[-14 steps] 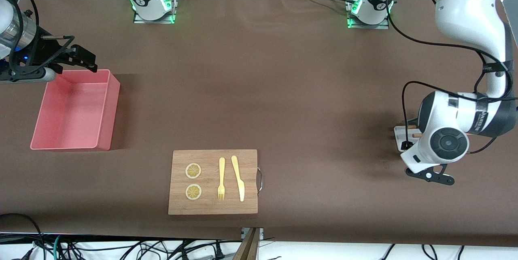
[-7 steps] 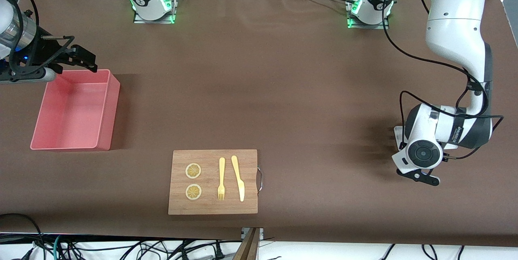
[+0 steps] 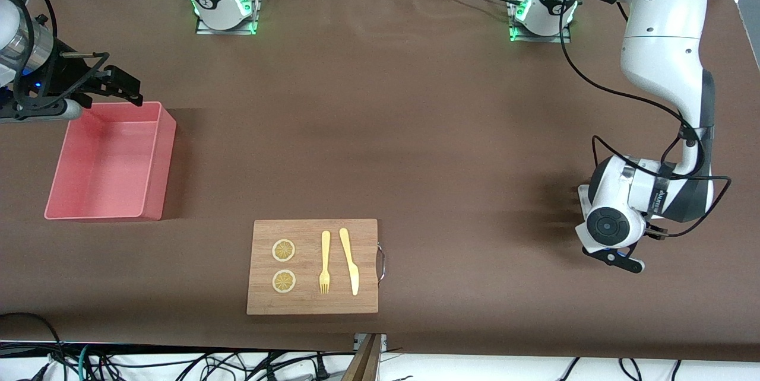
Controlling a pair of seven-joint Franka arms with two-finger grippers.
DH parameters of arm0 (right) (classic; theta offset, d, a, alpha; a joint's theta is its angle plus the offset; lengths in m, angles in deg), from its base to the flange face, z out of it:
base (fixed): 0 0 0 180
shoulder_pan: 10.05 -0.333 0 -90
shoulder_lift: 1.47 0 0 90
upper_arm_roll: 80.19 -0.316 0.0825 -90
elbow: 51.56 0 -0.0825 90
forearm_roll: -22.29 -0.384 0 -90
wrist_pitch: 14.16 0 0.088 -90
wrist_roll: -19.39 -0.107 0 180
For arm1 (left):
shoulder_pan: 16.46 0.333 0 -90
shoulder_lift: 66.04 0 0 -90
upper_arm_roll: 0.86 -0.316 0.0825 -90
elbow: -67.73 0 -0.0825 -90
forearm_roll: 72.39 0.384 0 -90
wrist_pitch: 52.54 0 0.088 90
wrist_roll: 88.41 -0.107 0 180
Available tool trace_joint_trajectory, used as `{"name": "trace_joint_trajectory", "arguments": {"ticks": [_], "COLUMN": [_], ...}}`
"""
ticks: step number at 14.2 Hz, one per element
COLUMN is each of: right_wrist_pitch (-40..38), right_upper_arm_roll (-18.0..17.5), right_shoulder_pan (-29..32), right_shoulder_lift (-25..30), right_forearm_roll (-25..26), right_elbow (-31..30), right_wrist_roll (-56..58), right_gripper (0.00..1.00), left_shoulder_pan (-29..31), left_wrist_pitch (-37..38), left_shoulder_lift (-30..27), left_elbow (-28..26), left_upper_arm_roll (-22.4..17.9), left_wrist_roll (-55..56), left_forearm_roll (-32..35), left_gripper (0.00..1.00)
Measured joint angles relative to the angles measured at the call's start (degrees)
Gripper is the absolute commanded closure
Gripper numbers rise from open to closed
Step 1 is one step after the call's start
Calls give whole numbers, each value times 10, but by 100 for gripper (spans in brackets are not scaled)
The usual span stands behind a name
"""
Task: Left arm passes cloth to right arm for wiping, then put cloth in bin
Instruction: 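Close the left gripper on the grey cloth and lift it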
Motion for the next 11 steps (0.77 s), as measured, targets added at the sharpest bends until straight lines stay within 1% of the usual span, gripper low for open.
{"name": "trace_joint_trajectory", "arguments": {"ticks": [1,2,3,4,6,8,9,11], "right_wrist_pitch": [0,0,0,0,0,0,0,0], "right_upper_arm_roll": [0,0,0,0,0,0,0,0], "right_shoulder_pan": [0,0,0,0,0,0,0,0], "right_shoulder_lift": [0,0,0,0,0,0,0,0], "right_forearm_roll": [0,0,0,0,0,0,0,0], "right_elbow": [0,0,0,0,0,0,0,0], "right_wrist_roll": [0,0,0,0,0,0,0,0], "right_gripper": [0,0,0,0,0,0,0,0], "left_shoulder_pan": [0,0,0,0,1,3,4,5], "left_wrist_pitch": [0,0,0,0,0,0,0,1], "left_shoulder_lift": [1,2,3,3,3,3,3,3], "left_elbow": [-4,-7,-7,-8,-8,-8,-8,-8], "left_upper_arm_roll": [0,0,0,-1,-2,-3,-3,-3], "left_wrist_roll": [-1,-1,-1,-2,-2,-3,-3,-3], "left_forearm_roll": [0,1,2,4,5,6,6,6], "left_gripper": [31,42,46,47,62,86,90,91]}}
